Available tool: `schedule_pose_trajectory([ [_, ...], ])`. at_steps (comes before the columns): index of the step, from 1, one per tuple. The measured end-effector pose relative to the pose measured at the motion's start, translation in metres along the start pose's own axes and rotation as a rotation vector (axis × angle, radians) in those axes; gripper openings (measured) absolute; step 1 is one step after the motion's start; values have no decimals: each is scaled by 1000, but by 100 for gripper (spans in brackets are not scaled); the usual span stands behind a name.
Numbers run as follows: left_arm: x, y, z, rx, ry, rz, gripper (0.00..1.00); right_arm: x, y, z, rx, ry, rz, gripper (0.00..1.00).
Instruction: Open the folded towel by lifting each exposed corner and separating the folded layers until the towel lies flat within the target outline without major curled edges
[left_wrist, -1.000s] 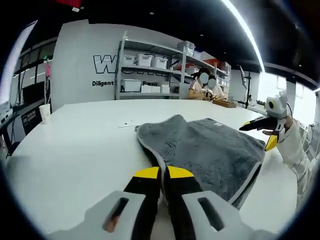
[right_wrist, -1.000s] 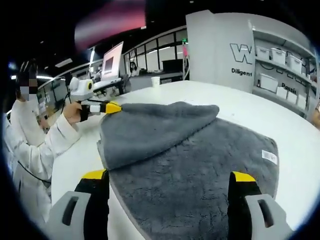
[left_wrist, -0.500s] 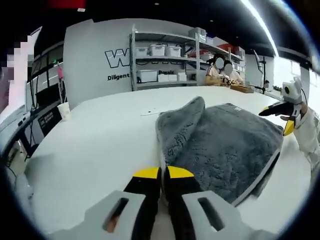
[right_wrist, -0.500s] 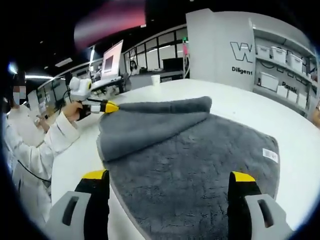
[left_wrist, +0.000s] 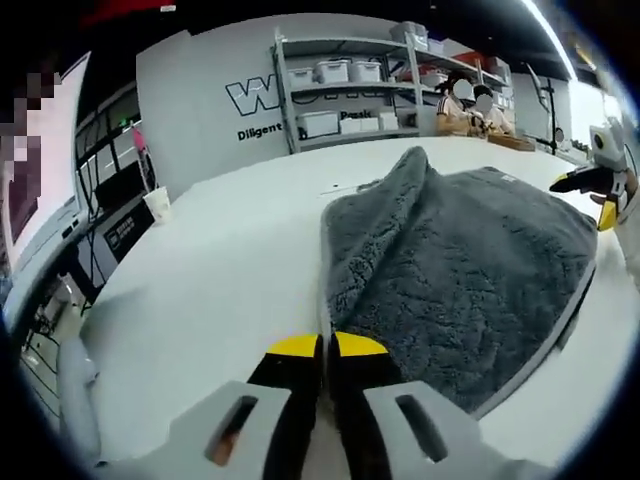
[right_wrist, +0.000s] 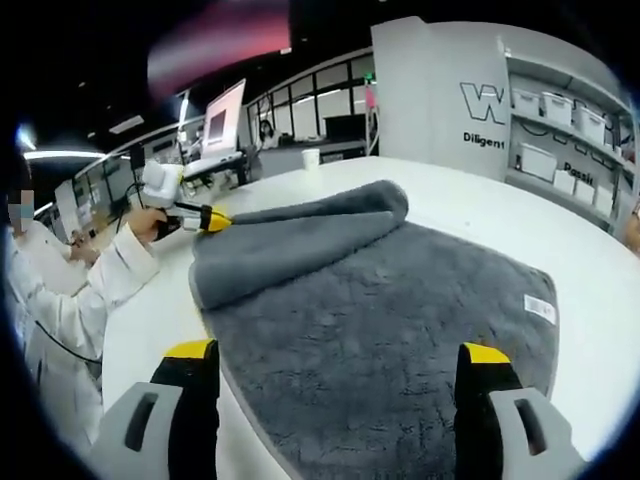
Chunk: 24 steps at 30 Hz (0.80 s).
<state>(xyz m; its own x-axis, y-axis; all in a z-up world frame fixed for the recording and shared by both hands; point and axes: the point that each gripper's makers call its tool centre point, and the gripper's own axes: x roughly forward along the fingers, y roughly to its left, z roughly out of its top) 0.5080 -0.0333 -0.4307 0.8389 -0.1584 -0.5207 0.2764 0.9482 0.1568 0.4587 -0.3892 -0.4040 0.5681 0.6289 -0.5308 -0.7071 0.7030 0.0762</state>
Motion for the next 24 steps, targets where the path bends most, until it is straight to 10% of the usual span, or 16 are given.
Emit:
schedule_pose_trajectory([
  [24, -15, 47, -21, 47, 90, 214, 3, 1, -1, -3, 5, 10, -1, 97],
])
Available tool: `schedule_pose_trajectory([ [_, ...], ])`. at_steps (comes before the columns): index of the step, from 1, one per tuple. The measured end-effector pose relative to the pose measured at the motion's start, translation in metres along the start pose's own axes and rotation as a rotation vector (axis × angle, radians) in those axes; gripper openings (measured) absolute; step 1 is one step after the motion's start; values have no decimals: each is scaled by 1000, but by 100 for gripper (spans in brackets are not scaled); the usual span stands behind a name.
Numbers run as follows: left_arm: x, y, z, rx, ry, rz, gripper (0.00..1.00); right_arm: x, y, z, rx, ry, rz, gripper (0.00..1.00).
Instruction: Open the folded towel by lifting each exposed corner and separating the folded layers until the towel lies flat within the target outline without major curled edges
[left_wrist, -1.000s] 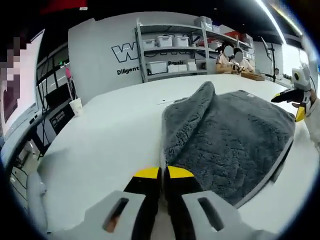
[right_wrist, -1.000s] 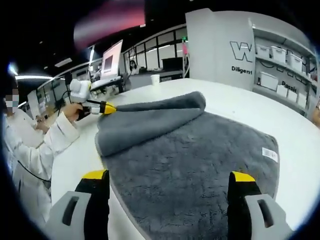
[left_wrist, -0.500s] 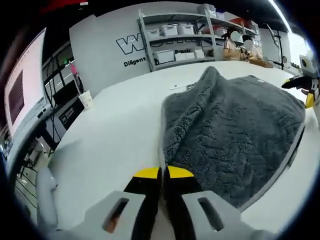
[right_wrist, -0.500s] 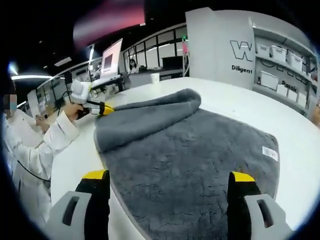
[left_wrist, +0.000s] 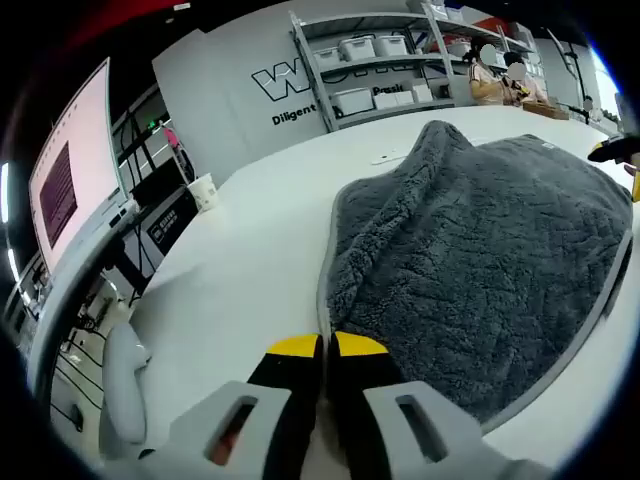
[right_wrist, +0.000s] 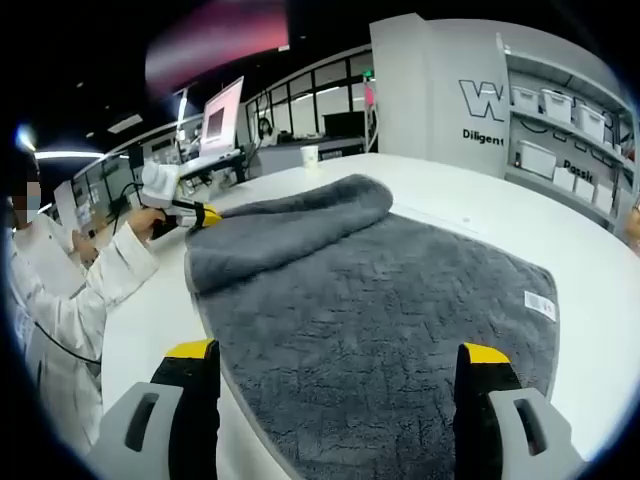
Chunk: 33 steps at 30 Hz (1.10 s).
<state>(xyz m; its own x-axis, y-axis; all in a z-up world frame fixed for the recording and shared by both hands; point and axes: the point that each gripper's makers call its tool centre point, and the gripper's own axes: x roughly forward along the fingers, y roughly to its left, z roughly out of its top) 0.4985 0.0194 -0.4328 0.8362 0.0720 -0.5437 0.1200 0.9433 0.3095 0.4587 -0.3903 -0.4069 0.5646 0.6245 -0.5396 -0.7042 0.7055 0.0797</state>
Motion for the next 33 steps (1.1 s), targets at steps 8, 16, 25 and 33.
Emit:
schedule_pose_trajectory([
  [8, -1, 10, -4, 16, 15, 43, 3, 0, 0, -1, 1, 2, -2, 97],
  [16, -4, 22, -10, 5, 34, 91, 3, 0, 1, -2, 1, 6, -1, 97],
  [25, -6, 32, -14, -12, 48, 129, 4, -1, 0, -2, 1, 12, -6, 96],
  [33, -10, 43, -12, -55, 35, 176, 19, 0, 0, -2, -1, 14, -4, 96],
])
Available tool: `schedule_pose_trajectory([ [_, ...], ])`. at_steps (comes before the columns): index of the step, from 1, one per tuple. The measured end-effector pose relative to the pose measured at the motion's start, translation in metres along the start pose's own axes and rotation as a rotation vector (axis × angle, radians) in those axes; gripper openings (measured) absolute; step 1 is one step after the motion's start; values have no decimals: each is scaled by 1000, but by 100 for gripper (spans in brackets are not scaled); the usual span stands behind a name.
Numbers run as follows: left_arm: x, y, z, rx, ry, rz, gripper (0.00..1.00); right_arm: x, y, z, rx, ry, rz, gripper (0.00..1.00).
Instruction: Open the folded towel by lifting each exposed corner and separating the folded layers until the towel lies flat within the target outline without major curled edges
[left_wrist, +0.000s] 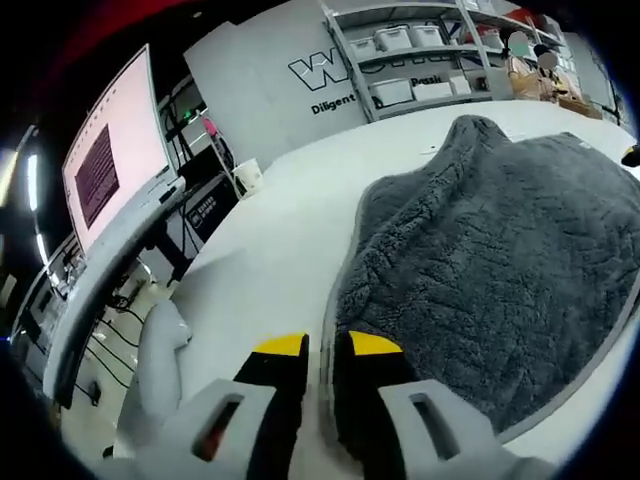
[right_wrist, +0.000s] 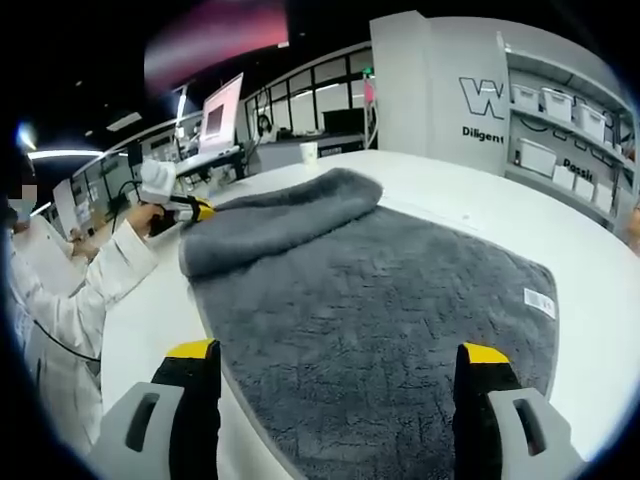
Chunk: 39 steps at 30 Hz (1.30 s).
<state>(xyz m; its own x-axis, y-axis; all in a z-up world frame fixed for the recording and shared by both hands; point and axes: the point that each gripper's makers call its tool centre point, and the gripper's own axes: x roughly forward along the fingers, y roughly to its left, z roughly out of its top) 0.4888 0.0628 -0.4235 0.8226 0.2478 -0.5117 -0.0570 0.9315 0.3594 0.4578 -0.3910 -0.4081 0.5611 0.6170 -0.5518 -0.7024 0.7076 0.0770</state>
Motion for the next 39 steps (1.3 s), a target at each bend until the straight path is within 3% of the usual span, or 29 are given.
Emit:
schedule_pose_trajectory([
  [2, -1, 0, 1, -38, -13, -15, 23, 0, 0, 0, -2, 2, 0, 96],
  [5, -1, -12, 7, -109, -53, -95, 30, 1, 0, 0, -3, 4, 1, 96],
  [8, 0, -25, 14, -162, -83, -171, 46, 1, 1, -1, -5, 8, 2, 96],
  [10, 0, -41, 18, -185, -97, -259, 54, 2, 0, -1, -5, 10, 1, 96],
  [18, -5, -60, 30, -237, -142, -369, 72, 1, 1, -2, -4, 10, 0, 96],
  [26, -20, -91, 55, -345, -246, -580, 81, 2, -1, -3, -4, 14, -4, 96],
  [34, -26, -105, 60, -330, -257, -610, 86, 2, -1, -5, -3, 21, -9, 96],
  [39, -27, -119, 59, -286, -235, -638, 97, 2, -4, -6, -2, 25, -16, 97],
])
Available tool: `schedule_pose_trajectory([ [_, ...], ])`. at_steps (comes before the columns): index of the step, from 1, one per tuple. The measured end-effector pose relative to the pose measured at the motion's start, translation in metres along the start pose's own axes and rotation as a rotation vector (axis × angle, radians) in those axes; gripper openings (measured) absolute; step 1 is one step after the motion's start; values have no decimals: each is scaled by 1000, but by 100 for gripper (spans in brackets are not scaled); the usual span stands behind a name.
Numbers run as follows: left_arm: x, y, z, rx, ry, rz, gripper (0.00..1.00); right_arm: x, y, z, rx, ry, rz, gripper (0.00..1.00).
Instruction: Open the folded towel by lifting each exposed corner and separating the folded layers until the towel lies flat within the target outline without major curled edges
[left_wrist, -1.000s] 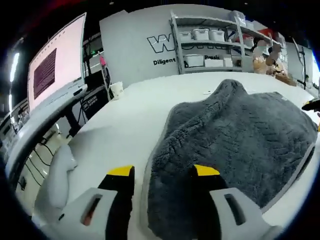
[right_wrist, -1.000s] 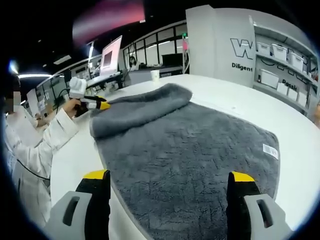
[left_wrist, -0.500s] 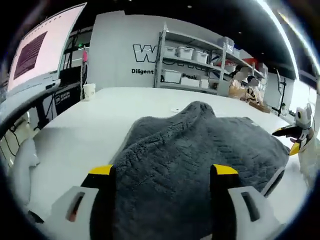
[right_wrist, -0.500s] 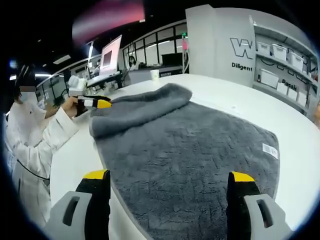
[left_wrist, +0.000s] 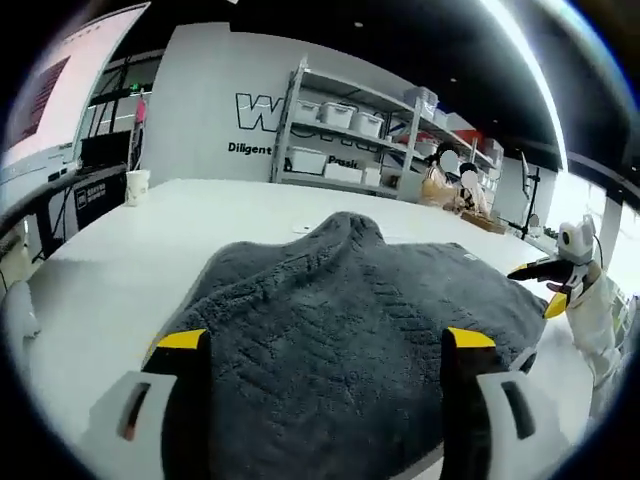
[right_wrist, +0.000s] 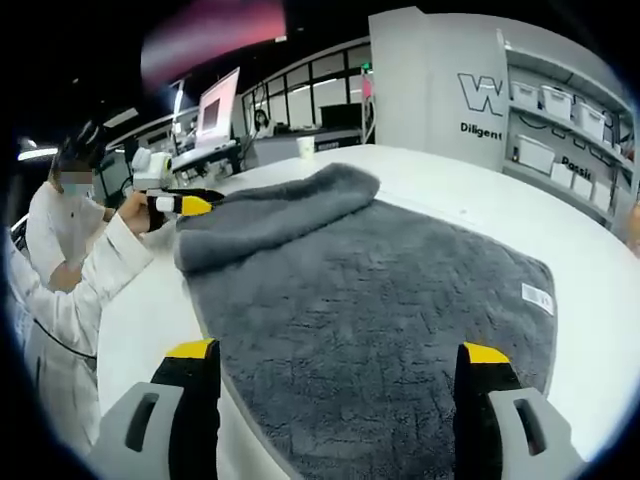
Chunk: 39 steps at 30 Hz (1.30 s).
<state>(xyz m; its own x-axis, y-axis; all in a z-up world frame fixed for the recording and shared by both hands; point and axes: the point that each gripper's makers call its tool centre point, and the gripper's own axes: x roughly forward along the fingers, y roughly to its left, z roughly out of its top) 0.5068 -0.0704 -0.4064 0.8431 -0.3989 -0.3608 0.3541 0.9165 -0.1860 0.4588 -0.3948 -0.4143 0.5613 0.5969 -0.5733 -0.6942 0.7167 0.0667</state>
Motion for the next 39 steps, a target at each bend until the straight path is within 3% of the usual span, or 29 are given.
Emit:
schedule_pose_trajectory([
  [11, 4, -14, -4, 45, 30, -34, 99, -5, -9, 2, 25, -30, -16, 99],
  [20, 3, -16, -7, 49, 46, -40, 98, -22, -42, -1, 57, -58, -121, 98],
  [23, 3, -15, -7, 59, 50, -32, 97, -27, -48, -6, 12, -40, -145, 90],
  [27, 2, -15, -8, 58, 53, -29, 96, -29, -60, -8, 65, -57, -184, 88],
  [30, 2, -15, -8, 57, 52, -30, 96, -32, -75, -6, 83, -97, -236, 75],
  [32, 2, -16, -8, 58, 51, -29, 96, -35, -83, -12, 112, -85, -256, 65],
  [34, 1, -15, -8, 62, 54, -25, 95, -37, -89, -14, 123, -87, -277, 63],
  [36, 1, -15, -9, 65, 55, -22, 95, -42, -98, -8, 100, -117, -334, 63],
  [39, 1, -15, -9, 67, 57, -22, 94, -45, -101, -1, 127, -174, -345, 56],
])
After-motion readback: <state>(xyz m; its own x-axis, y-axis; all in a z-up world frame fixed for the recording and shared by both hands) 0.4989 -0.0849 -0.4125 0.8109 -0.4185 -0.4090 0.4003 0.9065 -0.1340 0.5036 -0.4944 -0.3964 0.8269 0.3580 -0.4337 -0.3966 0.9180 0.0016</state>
